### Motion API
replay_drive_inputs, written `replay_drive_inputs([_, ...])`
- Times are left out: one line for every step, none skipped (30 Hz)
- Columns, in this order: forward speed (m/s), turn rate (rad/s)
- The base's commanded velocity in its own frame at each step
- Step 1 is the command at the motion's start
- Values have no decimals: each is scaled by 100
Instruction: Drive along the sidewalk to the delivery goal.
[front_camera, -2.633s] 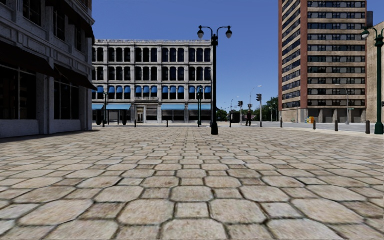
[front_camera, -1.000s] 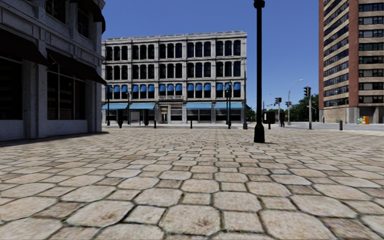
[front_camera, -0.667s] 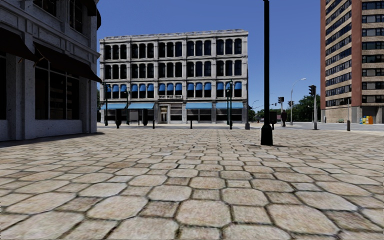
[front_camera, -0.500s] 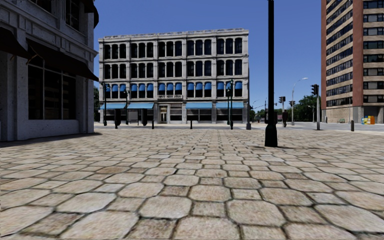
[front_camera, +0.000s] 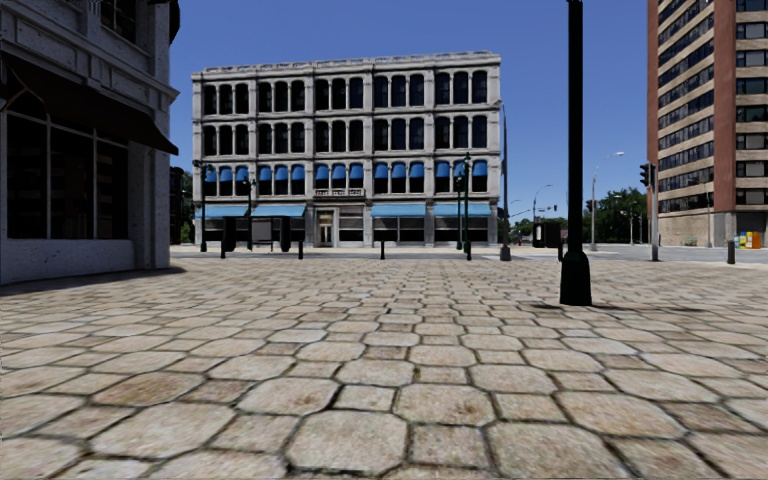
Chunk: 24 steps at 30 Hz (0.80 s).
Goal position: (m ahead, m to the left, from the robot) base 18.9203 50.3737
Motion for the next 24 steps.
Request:
replay_drive_inputs([200, 0])
replay_drive_inputs([200, 0])
replay_drive_inputs([200, 0])
replay_drive_inputs([200, 0])
replay_drive_inputs([200, 0])
replay_drive_inputs([200, 0])
replay_drive_inputs([200, 0])
replay_drive_inputs([200, 0])
replay_drive_inputs([200, 0])
replay_drive_inputs([200, 0])
replay_drive_inputs([200, 0])
replay_drive_inputs([200, 0])
replay_drive_inputs([200, 0])
replay_drive_inputs([200, 0])
replay_drive_inputs([200, 0])
replay_drive_inputs([200, 0])
replay_drive_inputs([200, 0])
replay_drive_inputs([200, 0])
replay_drive_inputs([200, 0])
replay_drive_inputs([200, 1])
replay_drive_inputs([200, 7])
replay_drive_inputs([200, 12])
replay_drive_inputs([200, 12])
replay_drive_inputs([200, 16])
